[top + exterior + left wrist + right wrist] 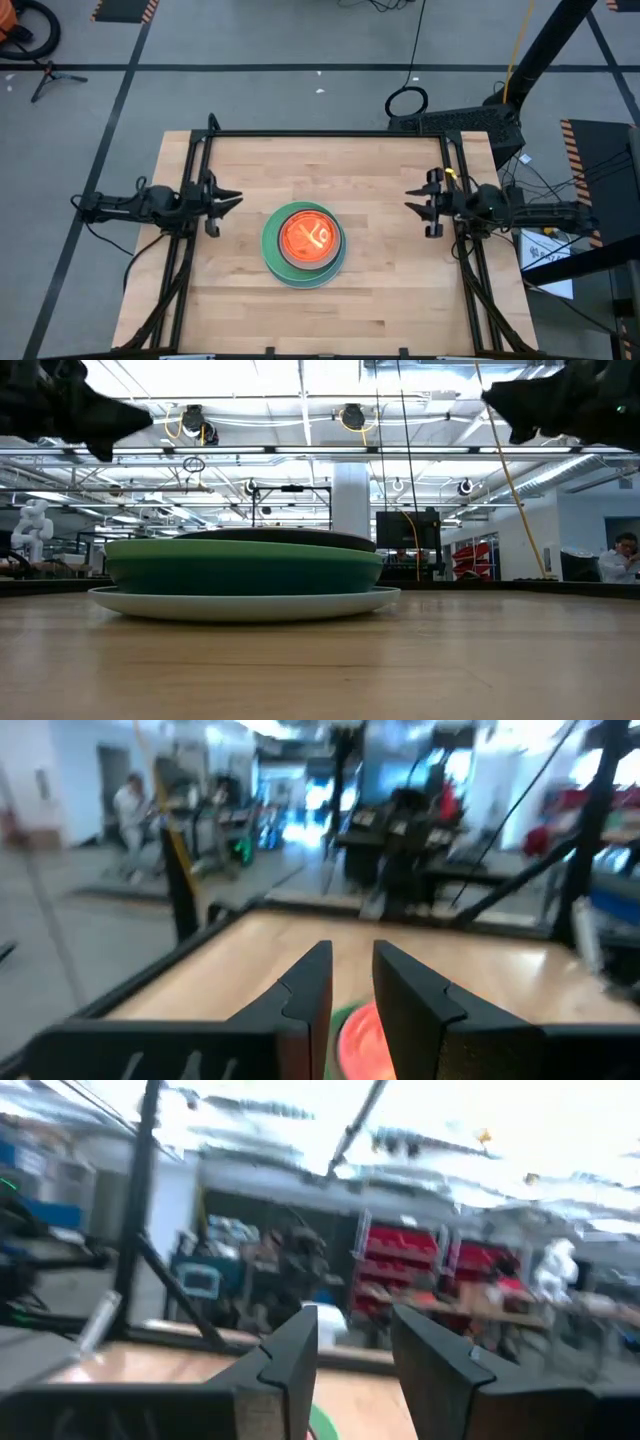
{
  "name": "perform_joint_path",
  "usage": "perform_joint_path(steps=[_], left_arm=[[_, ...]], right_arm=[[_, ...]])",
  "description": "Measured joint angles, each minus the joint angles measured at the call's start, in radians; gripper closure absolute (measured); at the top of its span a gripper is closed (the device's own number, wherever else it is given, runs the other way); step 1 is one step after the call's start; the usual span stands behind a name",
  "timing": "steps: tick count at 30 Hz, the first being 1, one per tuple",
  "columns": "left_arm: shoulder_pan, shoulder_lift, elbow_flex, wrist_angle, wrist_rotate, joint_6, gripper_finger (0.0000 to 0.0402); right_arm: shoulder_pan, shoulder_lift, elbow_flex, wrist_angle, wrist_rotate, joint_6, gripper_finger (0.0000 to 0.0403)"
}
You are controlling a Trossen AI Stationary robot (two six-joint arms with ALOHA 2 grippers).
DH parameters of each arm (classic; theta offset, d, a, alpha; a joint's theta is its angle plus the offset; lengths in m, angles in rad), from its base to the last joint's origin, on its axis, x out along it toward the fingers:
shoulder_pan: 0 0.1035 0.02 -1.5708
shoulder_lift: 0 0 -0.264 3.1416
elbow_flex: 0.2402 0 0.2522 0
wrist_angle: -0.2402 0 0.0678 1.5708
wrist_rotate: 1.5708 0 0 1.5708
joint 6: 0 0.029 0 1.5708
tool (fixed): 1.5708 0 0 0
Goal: Stack plastic plates
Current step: Return to Home Position
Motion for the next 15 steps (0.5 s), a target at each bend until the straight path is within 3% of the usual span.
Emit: perform_joint_path(steps=[7,15], left_arm=[[0.000,-0.001,-0.077,0.102,0.039,0.007,0.0319],[-0.004,0.010,-0.129,0.119,0.066,-0.036,0.0319]], right_arm=[[0.000,-0.146,-0.001,-0.125,-0.046,-0.045,0.0282],[0.000,-0.278,-0.002,-0.177,-0.176,-0.168,0.0295]])
